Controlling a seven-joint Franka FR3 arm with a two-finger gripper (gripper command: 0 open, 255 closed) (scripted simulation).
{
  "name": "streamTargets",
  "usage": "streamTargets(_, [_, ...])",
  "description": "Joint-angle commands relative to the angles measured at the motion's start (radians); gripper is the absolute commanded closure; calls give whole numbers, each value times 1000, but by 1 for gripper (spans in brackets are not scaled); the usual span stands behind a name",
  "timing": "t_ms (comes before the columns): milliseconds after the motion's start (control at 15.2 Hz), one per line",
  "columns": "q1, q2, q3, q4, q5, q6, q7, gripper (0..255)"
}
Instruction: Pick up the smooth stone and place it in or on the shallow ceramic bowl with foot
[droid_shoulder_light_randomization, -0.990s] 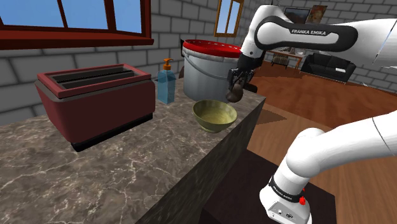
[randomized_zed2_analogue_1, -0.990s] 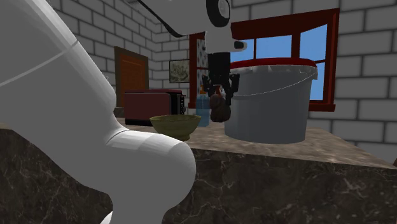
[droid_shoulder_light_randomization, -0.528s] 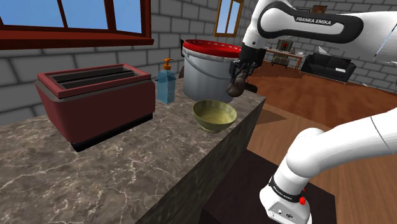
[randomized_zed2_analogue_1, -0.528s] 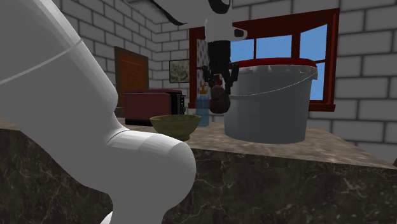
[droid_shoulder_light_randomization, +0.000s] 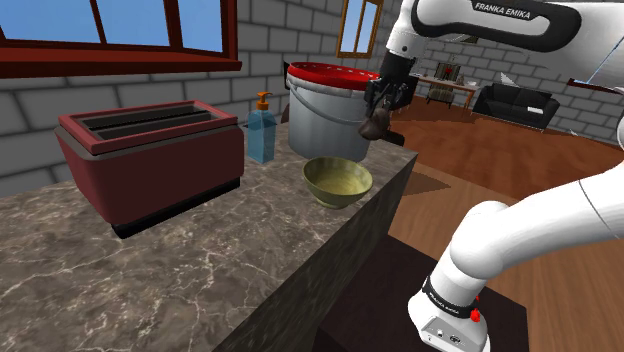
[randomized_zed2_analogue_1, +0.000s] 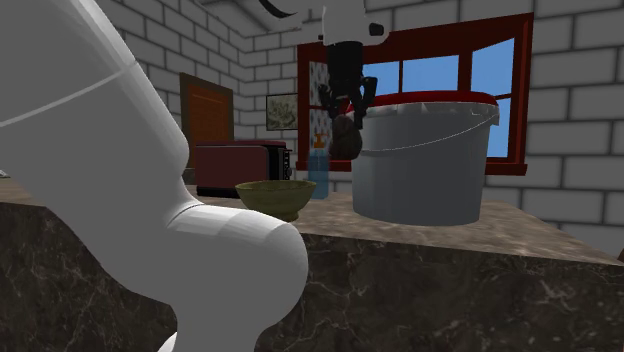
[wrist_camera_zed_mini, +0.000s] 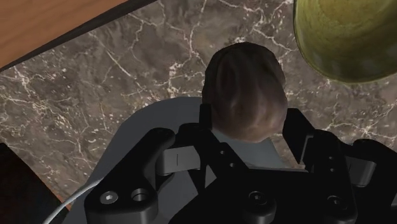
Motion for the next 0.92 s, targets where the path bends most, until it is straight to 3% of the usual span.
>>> streamTargets(0, [0,5,1,20,1,-15,0,255])
streamTargets(858, [73,19,276,111,117,-87,319,255])
